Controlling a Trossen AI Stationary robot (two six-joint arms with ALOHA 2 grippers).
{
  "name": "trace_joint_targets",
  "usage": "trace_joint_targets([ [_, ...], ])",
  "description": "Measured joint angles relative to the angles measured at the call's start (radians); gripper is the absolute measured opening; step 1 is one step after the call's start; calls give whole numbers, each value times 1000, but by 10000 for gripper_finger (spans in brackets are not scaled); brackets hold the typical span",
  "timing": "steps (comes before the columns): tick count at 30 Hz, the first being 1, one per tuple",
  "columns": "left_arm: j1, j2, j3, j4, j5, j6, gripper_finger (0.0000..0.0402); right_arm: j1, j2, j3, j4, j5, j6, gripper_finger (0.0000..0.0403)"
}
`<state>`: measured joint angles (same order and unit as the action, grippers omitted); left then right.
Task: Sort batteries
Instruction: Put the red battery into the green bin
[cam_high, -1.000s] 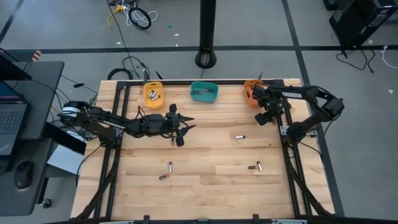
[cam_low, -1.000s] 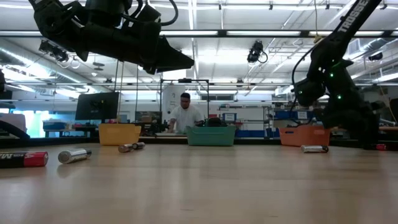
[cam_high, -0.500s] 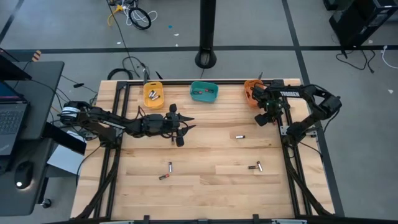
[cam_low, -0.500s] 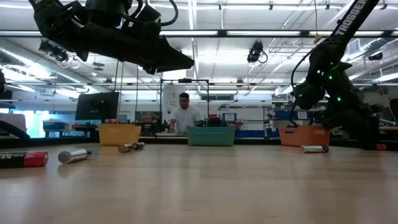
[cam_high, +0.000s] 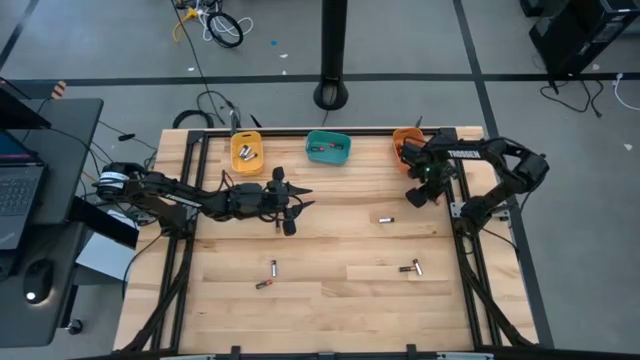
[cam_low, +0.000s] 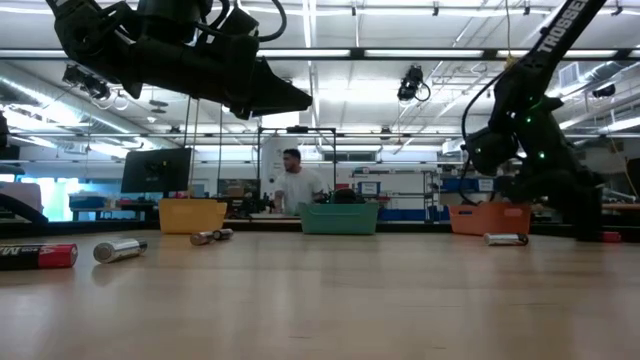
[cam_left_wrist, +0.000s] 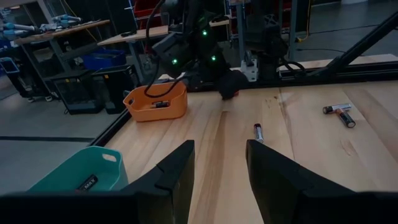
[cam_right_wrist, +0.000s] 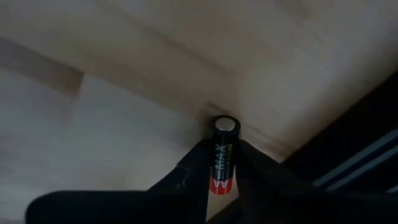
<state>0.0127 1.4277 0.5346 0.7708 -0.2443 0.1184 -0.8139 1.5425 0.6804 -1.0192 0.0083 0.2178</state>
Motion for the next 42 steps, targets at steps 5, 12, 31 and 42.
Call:
trace_joint_targets([
  [5, 0, 0, 0, 0, 0, 0, 152, 50, -5, 15, -6, -35, -34, 71],
  [12, 0, 0, 0, 0, 0, -1, 152, 136, -76, 60, -23, -118, -62, 66],
  [31, 82, 0, -74, 137, 8, -101, 114, 364, 13, 377, 449, -47, 12, 64],
  [42, 99, 0, -111, 179, 31, -122, 100, 314, 381, 850, 399, -32, -254, 63],
])
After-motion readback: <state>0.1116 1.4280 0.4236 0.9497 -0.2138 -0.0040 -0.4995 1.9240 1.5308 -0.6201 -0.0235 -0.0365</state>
